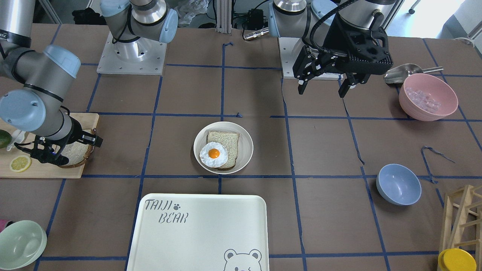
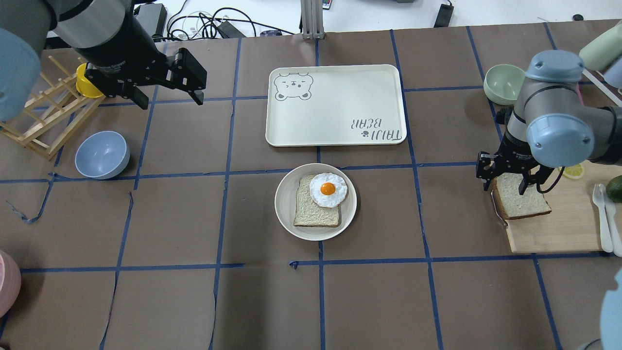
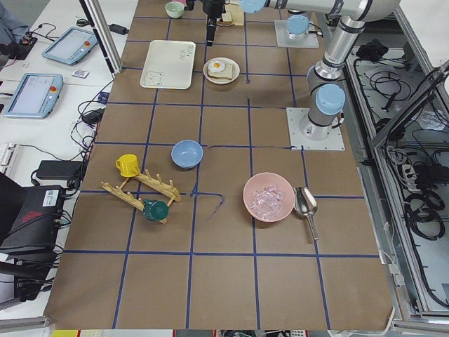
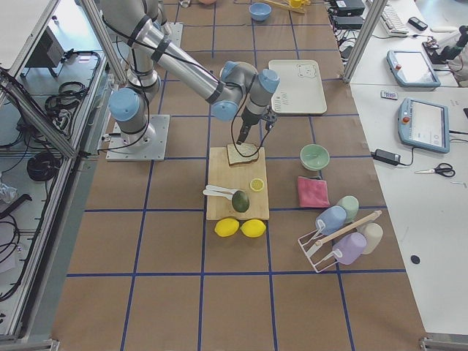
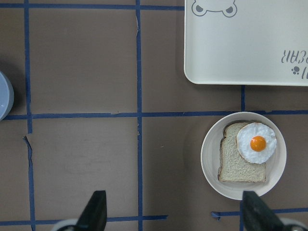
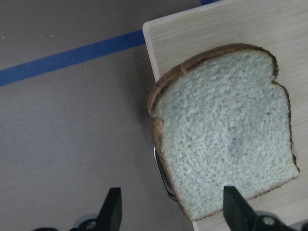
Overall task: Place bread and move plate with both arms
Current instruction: 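Close the right gripper on the bread slice's edge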
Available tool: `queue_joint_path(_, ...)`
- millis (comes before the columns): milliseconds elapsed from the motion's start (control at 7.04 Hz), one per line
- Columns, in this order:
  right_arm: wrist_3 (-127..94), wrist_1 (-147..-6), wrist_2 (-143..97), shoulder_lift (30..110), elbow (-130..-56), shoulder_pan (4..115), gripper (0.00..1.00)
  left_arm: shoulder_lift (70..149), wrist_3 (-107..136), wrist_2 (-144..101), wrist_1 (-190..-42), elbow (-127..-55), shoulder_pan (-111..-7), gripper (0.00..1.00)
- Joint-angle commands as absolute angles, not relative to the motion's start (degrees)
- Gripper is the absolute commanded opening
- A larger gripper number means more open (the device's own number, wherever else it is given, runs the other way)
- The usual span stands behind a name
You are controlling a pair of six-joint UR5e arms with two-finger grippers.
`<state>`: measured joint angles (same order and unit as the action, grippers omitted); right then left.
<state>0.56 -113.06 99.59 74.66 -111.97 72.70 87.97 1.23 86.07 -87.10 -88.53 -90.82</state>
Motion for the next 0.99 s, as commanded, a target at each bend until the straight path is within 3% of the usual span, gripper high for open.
queue_joint_path(0, 0.53, -115.91, 99.67, 73.13, -111.80, 72.60, 0.78, 88.06, 0.97, 86.04, -87.10, -88.42, -90.79, 1.00)
queue_joint_path(142, 0.44, -117.41, 99.75, 72.78, -111.80, 72.60, 0.78, 87.98, 0.97, 86.04, -87.10, -88.50, -90.88, 1.00)
queue_joint_path(852, -0.26, -119.88, 99.84, 70.58, -111.71, 72.51, 0.58, 88.07, 0.97, 86.04, -87.10, -88.42, -90.88, 1.00)
